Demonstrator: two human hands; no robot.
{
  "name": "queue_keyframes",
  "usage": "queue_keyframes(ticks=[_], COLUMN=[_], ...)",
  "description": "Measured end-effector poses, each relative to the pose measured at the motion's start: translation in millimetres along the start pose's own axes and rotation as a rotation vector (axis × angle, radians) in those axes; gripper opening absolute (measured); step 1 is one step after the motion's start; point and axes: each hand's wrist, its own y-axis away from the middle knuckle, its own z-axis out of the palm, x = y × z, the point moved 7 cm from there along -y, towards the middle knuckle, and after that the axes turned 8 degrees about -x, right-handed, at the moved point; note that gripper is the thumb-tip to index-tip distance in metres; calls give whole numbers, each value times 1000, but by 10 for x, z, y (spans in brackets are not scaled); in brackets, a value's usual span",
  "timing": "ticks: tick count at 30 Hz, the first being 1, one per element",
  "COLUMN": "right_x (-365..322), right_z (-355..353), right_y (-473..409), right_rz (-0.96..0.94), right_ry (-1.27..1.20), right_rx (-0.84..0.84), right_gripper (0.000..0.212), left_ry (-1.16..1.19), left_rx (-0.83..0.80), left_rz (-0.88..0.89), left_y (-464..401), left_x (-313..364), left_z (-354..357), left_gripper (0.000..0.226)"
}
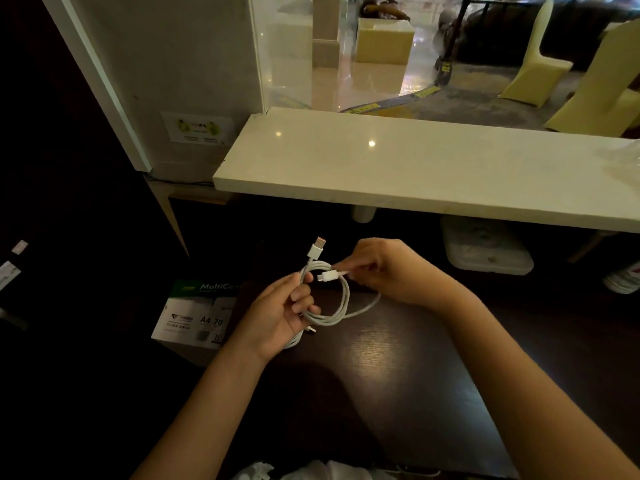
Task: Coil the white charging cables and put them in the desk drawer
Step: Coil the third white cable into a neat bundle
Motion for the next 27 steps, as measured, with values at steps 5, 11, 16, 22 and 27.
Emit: queue_keyframes(ticks=[5, 11, 16, 22, 27], right_x=[-45, -241, -204, 269, 364], right_z=[81, 312, 401, 404, 713], right_y=[-69, -145, -69, -111, -152], right_rz=[277, 132, -21, 392, 385], right_ry=[157, 311, 320, -335, -1049], right_rx=[-47, 232, 398, 376, -141], right_gripper=[45, 47, 34, 41, 16], left_ry=[-20, 125, 268, 298, 179], left_rx=[17, 70, 104, 40, -40], left_rz=[-32, -78, -96, -59, -80], left_y=[19, 27, 18, 22, 30], left_x=[-72, -243, -249, -258, -224], left_z=[15, 45, -15, 34, 56], left_gripper=[26, 24, 28, 22, 16])
